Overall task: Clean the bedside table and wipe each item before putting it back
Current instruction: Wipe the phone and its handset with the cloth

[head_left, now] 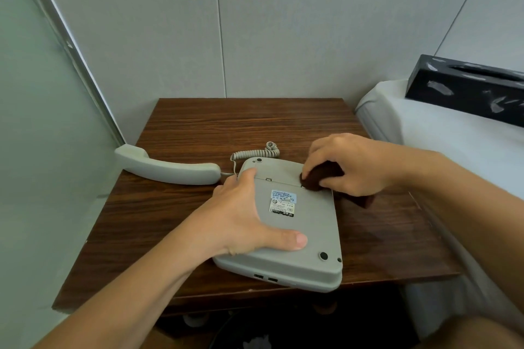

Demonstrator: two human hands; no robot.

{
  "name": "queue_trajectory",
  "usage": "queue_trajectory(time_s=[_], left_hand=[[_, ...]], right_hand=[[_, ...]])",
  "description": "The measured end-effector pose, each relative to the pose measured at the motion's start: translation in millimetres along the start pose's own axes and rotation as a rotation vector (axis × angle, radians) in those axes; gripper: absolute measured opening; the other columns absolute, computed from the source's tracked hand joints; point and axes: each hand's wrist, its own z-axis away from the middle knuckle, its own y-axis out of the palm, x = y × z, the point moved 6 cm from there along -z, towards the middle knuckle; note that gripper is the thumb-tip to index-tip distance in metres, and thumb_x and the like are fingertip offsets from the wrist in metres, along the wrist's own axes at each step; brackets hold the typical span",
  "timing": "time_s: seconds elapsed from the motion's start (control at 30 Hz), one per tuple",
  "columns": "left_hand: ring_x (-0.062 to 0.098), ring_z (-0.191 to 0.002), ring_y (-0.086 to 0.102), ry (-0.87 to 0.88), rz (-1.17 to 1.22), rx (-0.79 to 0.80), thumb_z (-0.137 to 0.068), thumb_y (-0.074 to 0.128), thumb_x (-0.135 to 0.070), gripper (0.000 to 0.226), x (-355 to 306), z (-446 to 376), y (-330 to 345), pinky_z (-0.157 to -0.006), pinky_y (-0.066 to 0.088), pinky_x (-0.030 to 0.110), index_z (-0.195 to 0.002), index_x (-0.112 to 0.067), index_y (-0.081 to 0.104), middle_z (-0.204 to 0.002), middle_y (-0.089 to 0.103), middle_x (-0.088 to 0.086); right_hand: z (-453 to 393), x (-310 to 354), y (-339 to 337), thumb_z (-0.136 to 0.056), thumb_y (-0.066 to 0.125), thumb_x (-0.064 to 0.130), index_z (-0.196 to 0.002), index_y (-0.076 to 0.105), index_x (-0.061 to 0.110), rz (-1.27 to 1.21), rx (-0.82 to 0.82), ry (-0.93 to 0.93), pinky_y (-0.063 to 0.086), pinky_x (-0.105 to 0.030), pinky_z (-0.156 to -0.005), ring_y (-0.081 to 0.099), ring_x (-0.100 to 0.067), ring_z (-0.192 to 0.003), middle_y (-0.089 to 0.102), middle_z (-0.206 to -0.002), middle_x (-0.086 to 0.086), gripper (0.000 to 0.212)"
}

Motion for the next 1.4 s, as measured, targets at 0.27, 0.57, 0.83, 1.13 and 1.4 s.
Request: queue_trajectory(time_s=[0.27, 0.57, 0.83, 1.13, 1.4], left_hand=[[0.012, -0.146, 0.025, 0.013, 0.016, -0.017, -0.049, 0.086, -0.080, 0.148, -1, 3, 0, -0.117, 0.034, 0.036, -0.162, -0.031, 0.004, -0.157, 0.025, -0.011], [0.010, -0.140, 0.031, 0.033, 0.039, -0.049, -0.050, 0.088, -0.076, 0.137, -2, 4, -2, -0.113, 0.035, 0.034, -0.158, -0.035, 0.015, -0.138, 0.030, -0.019], [0.011, -0.139, 0.032, 0.005, 0.056, -0.078, -0.047, 0.087, -0.079, 0.134, -2, 2, -3, -0.115, 0.036, 0.037, -0.154, -0.034, 0.021, -0.131, 0.029, -0.019], [0.006, -0.133, 0.034, 0.013, 0.062, -0.075, -0.049, 0.090, -0.074, 0.131, -5, 5, -4, -0.111, 0.036, 0.033, -0.155, -0.033, 0.023, -0.128, 0.029, -0.024], [0.009, -0.140, 0.035, -0.003, 0.081, -0.060, -0.043, 0.089, -0.079, 0.146, -2, 5, -2, -0.118, 0.036, 0.038, -0.161, -0.033, 0.015, -0.149, 0.034, -0.019]], right_hand=[[-31, 19, 10, -0.090, 0.073, 0.019, -0.117, 0.073, 0.028, -0.058, -0.187, -0.051, 0.043, -0.025, -0.094, 0.061, -0.016, -0.104, 0.066, -0.113, 0.004, 0.028], [17, -24, 8, -0.088, 0.075, 0.020, -0.115, 0.075, 0.037, -0.172, -0.104, 0.161, 0.048, -0.026, -0.098, 0.061, -0.004, -0.106, 0.066, -0.114, 0.016, 0.032], [-4, -28, 6, -0.092, 0.070, 0.025, -0.113, 0.075, 0.035, -0.199, -0.228, 0.257, 0.051, -0.031, -0.097, 0.063, -0.010, -0.107, 0.070, -0.114, 0.013, 0.024], [35, 0, 12, -0.089, 0.074, 0.025, -0.112, 0.076, 0.037, -0.253, -0.107, 0.151, 0.047, -0.016, -0.092, 0.061, 0.001, -0.106, 0.066, -0.112, 0.021, 0.027], [32, 9, 7, -0.086, 0.070, 0.023, -0.109, 0.076, 0.035, -0.051, -0.044, 0.197, 0.049, -0.022, -0.090, 0.060, -0.004, -0.099, 0.067, -0.106, 0.016, 0.027]])
